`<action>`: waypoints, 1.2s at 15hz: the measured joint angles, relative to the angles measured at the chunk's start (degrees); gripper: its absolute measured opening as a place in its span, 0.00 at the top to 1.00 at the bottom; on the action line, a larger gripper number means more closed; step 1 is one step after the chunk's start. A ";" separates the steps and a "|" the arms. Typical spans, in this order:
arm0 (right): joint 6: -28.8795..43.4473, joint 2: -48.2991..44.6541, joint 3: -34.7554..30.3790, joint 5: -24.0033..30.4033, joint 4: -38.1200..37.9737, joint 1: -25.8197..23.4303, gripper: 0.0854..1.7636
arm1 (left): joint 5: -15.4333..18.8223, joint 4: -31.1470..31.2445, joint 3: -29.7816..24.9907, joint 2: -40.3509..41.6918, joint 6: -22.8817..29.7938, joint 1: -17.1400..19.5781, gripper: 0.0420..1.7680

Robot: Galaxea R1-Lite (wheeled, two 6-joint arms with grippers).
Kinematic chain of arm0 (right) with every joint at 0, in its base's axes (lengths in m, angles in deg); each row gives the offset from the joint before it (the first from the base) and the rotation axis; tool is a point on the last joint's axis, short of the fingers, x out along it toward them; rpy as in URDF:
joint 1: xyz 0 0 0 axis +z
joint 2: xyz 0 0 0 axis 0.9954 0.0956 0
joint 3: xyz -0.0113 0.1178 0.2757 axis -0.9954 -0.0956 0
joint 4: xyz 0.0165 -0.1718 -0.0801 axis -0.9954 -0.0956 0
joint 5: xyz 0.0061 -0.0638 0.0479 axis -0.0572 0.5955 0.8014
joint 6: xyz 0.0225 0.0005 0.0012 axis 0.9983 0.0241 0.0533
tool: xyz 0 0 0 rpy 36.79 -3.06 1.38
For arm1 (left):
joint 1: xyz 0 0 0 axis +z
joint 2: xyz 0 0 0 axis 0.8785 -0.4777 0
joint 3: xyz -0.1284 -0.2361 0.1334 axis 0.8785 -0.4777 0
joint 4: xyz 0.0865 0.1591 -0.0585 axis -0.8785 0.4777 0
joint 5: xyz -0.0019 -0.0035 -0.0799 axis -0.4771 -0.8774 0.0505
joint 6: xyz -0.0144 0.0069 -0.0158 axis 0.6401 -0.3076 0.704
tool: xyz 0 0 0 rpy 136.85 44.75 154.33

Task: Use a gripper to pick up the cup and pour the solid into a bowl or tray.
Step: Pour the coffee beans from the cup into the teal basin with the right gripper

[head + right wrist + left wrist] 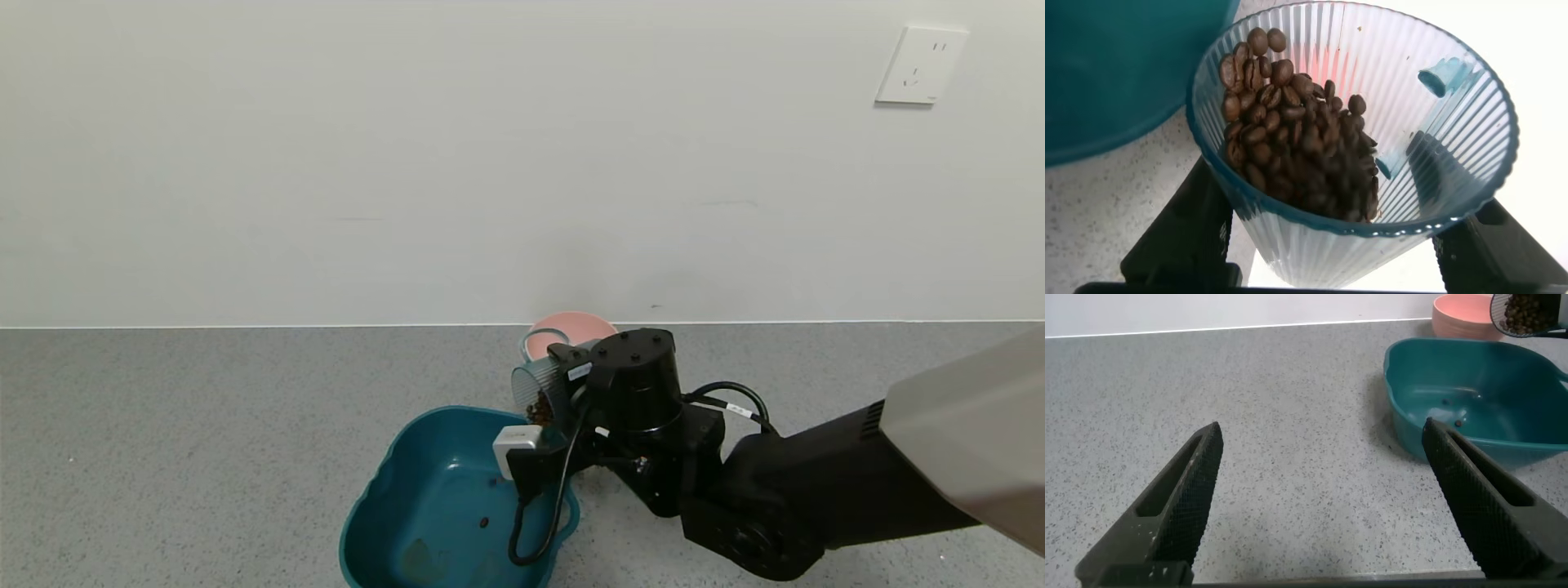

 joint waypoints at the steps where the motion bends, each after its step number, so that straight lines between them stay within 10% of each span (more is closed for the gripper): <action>1: -1.11 0.00 0.00 0.04 0.00 0.07 0.23 | 0.00 0.00 0.00 0.00 0.00 0.00 0.01; 18: -10.59 -0.06 -0.50 -0.06 0.33 0.55 0.23 | 0.00 0.00 0.00 0.00 0.00 0.00 0.01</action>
